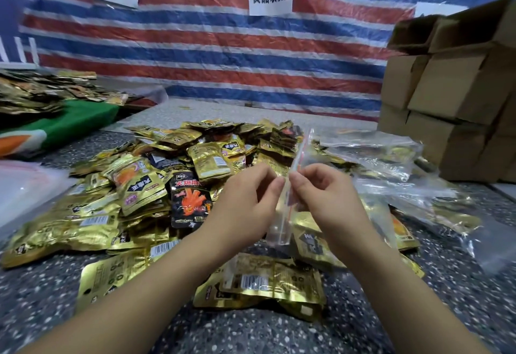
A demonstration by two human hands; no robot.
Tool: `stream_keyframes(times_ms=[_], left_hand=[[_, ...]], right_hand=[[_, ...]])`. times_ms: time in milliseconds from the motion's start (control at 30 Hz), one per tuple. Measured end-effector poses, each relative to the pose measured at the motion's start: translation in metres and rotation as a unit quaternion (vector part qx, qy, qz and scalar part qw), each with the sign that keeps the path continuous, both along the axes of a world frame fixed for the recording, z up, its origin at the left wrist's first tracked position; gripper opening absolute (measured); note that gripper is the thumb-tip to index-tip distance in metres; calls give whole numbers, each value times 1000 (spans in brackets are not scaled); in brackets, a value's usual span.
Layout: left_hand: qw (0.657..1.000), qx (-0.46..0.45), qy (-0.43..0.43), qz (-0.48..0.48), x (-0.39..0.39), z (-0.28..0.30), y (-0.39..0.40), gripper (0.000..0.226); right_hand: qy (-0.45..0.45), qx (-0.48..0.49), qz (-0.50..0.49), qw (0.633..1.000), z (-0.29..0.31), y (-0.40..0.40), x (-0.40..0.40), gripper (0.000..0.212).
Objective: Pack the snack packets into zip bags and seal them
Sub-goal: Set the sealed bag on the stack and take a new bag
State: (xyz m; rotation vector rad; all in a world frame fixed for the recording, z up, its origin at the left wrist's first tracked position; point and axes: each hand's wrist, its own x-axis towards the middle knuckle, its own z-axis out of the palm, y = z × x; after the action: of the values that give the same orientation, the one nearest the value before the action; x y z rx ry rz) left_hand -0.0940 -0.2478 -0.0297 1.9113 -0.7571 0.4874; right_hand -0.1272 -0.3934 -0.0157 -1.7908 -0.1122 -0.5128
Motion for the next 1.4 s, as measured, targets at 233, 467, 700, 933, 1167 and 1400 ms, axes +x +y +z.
stream_keyframes(times_ms=[233, 467, 700, 933, 1167, 1400], left_hand=[[997, 59, -29, -47, -2, -2, 0, 28], [994, 93, -55, -18, 6, -3, 8, 29], [992, 93, -83, -12, 7, -2, 10, 32], [993, 83, -21, -82, 7, -4, 10, 12], [991, -14, 105, -84, 3, 8, 7, 26], [991, -65, 107, 56, 13, 8, 15, 29]], right_hand=[[45, 53, 21, 997, 1, 1, -2, 12], [71, 49, 70, 994, 6, -3, -4, 9], [64, 23, 98, 993, 7, -6, -6, 10], [105, 42, 159, 981, 9, -14, -5, 13], [72, 114, 84, 987, 10, -13, 2, 18], [8, 109, -131, 985, 13, -32, 5, 21]])
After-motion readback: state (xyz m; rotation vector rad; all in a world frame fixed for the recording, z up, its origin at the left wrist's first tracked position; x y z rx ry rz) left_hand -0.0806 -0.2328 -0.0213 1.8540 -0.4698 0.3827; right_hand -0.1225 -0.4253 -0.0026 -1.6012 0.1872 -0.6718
